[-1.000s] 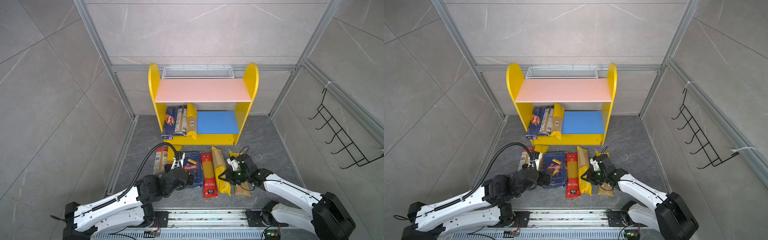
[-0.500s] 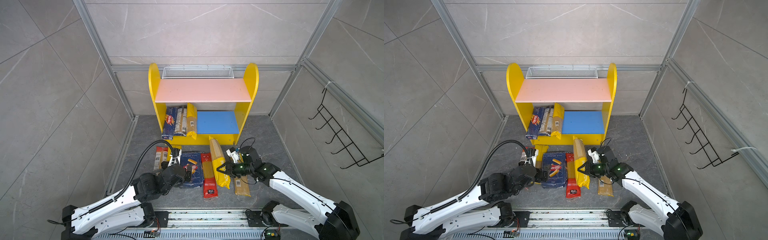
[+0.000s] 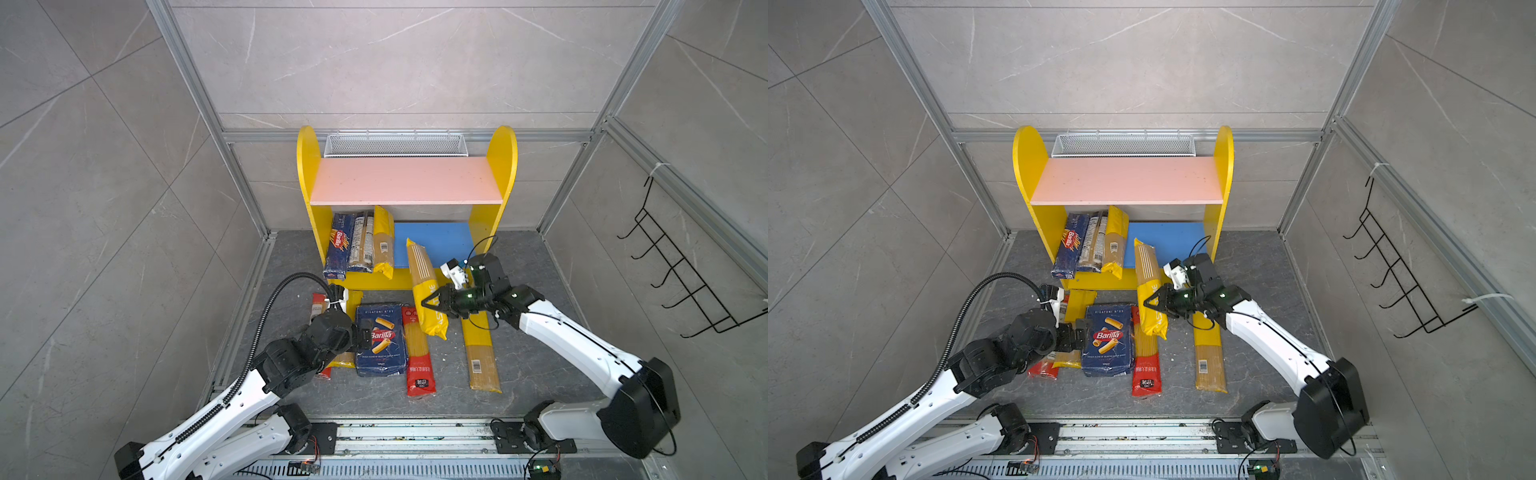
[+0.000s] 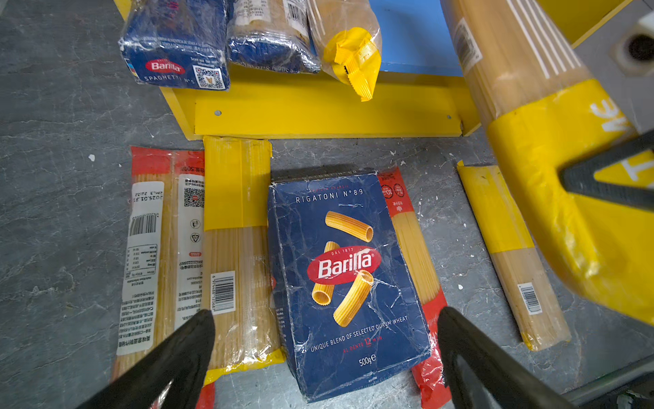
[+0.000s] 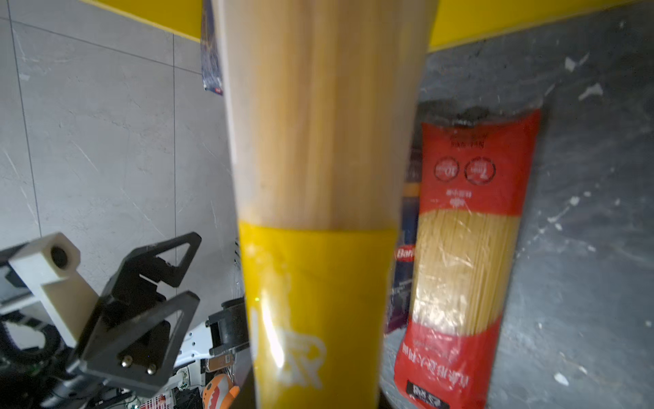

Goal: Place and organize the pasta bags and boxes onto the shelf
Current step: 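Lift the PASTA TIME bag and carry it toward the blue shelf, then stand the PASTA TIME bag upright on the blue shelf beside the yellow bag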

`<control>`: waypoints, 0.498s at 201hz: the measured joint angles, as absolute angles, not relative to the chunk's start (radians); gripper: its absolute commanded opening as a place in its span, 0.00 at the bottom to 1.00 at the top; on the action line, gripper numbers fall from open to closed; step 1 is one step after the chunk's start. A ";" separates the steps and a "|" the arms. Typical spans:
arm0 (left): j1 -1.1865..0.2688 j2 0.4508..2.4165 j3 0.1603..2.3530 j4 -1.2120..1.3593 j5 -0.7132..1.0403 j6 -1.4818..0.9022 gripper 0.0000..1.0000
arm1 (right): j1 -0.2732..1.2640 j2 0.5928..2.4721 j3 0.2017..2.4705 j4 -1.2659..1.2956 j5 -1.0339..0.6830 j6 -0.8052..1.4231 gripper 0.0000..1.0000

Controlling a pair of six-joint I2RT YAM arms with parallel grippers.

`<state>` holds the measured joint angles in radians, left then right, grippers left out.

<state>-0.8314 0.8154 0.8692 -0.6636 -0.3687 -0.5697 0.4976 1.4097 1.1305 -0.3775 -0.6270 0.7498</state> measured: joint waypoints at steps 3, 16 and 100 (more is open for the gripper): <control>-0.824 0.815 0.869 -0.663 -0.362 -0.567 1.00 | 0.493 1.426 1.146 -0.376 -0.628 0.746 0.19; -0.789 0.815 0.869 -0.661 -0.338 -0.555 1.00 | 0.471 1.503 1.219 -0.373 -0.639 0.736 0.20; -0.622 0.858 0.869 -0.641 -0.236 -0.464 1.00 | 0.363 1.949 1.644 -0.380 -0.660 0.694 0.20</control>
